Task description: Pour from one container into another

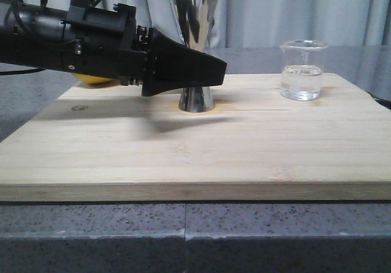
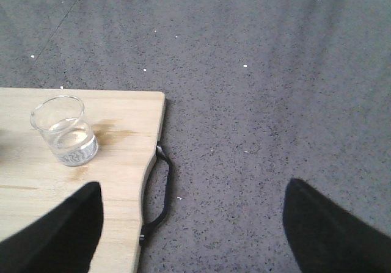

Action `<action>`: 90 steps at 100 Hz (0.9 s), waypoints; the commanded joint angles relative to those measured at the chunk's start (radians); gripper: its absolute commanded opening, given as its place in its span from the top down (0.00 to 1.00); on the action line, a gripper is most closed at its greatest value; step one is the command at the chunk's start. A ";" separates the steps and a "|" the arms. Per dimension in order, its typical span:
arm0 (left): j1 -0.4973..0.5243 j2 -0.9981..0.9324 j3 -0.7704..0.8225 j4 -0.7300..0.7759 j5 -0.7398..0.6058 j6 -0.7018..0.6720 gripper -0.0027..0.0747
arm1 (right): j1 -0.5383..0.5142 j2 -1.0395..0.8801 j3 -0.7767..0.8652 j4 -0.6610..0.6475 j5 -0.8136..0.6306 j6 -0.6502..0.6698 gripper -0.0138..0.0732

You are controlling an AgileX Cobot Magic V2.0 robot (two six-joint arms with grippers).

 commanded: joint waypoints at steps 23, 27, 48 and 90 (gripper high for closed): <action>-0.009 -0.038 -0.028 -0.079 0.113 -0.001 0.36 | 0.003 0.012 -0.035 -0.002 -0.072 -0.002 0.20; -0.009 -0.038 -0.028 -0.079 0.113 -0.001 0.37 | 0.003 0.012 -0.035 -0.002 -0.072 -0.002 0.20; -0.009 -0.040 -0.028 -0.079 0.113 -0.013 0.40 | 0.003 0.012 -0.035 -0.004 -0.072 -0.002 0.20; -0.009 -0.042 -0.028 -0.079 0.113 -0.013 0.40 | 0.003 0.012 -0.035 -0.006 -0.072 -0.002 0.20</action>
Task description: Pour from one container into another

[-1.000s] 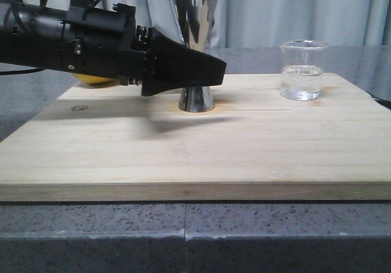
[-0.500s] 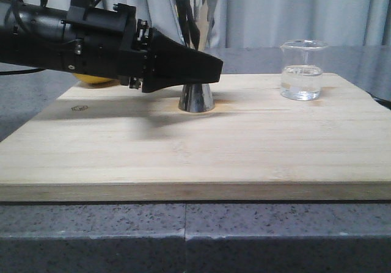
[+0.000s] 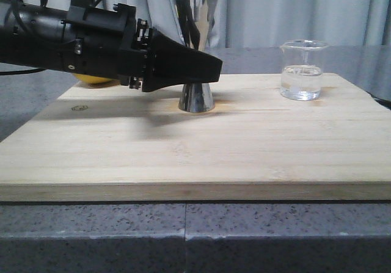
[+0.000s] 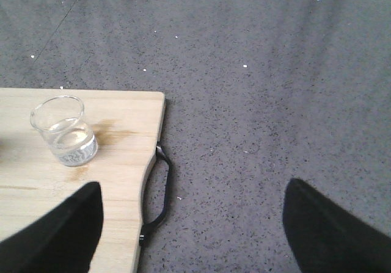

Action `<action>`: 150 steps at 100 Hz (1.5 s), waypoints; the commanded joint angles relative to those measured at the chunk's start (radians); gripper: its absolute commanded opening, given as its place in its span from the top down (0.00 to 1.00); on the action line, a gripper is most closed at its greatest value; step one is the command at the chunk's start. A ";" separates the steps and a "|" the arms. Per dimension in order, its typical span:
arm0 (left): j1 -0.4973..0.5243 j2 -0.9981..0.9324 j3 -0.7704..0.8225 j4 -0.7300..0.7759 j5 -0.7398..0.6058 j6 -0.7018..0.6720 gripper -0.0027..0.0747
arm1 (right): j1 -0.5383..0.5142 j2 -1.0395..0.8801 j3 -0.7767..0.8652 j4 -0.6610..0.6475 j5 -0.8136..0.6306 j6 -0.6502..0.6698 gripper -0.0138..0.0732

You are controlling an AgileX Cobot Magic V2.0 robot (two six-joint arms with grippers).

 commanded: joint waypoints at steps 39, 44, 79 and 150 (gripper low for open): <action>-0.009 -0.046 -0.028 -0.079 0.113 -0.010 0.40 | 0.003 0.012 -0.035 -0.006 -0.072 -0.002 0.20; -0.009 -0.046 -0.028 -0.079 0.113 -0.010 0.40 | 0.003 0.012 -0.035 -0.006 -0.072 -0.002 0.20; -0.009 -0.046 -0.028 -0.079 0.113 -0.010 0.46 | 0.003 0.012 -0.035 -0.006 -0.072 -0.002 0.20; -0.009 -0.046 -0.028 -0.079 0.113 -0.010 0.83 | 0.003 0.012 -0.035 -0.006 -0.072 -0.002 0.20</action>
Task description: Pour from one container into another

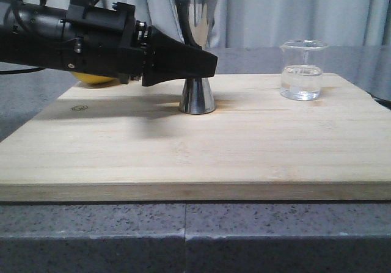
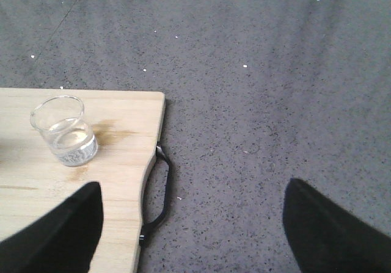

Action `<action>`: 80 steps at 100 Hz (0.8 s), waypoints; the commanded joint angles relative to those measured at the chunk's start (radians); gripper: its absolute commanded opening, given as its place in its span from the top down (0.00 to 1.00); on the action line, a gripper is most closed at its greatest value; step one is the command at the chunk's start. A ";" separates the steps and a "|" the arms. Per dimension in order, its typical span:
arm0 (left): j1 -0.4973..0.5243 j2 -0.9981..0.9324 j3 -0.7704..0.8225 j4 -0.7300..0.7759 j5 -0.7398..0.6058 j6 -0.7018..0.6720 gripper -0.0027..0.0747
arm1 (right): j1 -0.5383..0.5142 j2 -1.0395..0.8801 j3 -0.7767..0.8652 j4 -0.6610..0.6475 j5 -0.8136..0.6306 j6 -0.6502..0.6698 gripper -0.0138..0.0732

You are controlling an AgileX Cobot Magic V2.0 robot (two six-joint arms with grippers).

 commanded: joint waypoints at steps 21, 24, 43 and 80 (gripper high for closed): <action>-0.009 -0.046 -0.027 -0.075 0.113 -0.008 0.84 | 0.003 0.012 -0.035 -0.006 -0.074 -0.002 0.20; -0.009 -0.046 -0.027 -0.075 0.113 -0.006 0.84 | 0.003 0.012 -0.035 -0.006 -0.077 -0.002 0.20; -0.009 -0.046 -0.053 -0.075 0.113 0.000 0.84 | 0.003 0.012 -0.035 0.002 -0.101 -0.002 0.20; -0.009 -0.048 -0.086 -0.075 0.113 -0.014 0.84 | 0.003 0.058 -0.053 0.087 -0.093 -0.097 0.20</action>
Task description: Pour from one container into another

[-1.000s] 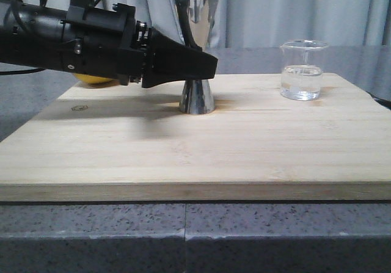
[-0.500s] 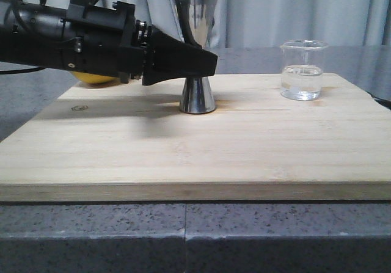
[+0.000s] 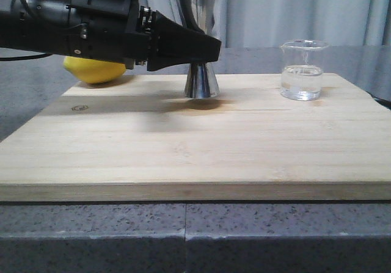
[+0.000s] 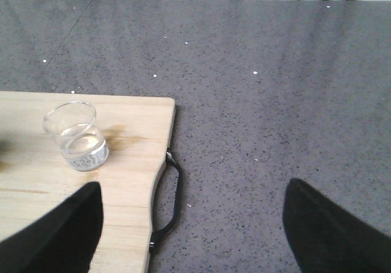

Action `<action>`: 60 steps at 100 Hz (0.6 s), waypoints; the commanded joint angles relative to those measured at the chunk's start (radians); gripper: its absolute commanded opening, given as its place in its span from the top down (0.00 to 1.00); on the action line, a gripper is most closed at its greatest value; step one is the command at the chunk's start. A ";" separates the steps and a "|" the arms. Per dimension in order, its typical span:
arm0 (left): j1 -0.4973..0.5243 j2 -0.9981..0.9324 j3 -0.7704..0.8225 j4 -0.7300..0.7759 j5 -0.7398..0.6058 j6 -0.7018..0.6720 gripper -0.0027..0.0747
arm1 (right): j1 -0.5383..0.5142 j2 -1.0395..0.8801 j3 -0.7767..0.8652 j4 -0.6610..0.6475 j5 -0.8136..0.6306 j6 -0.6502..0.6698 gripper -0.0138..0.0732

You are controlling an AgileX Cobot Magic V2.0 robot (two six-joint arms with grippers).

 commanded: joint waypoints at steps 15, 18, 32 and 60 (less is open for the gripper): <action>-0.009 -0.048 -0.029 -0.079 0.115 -0.010 0.84 | 0.003 0.106 -0.111 0.111 -0.055 -0.137 0.20; -0.009 -0.048 -0.029 -0.079 0.115 -0.010 0.84 | 0.003 0.121 -0.120 0.124 -0.053 -0.151 0.20; -0.009 -0.048 -0.029 -0.079 0.115 -0.010 0.84 | 0.003 0.173 -0.137 0.212 -0.049 -0.245 0.20; -0.009 -0.048 -0.029 -0.079 0.115 -0.010 0.84 | 0.003 0.246 -0.137 0.480 -0.055 -0.488 0.20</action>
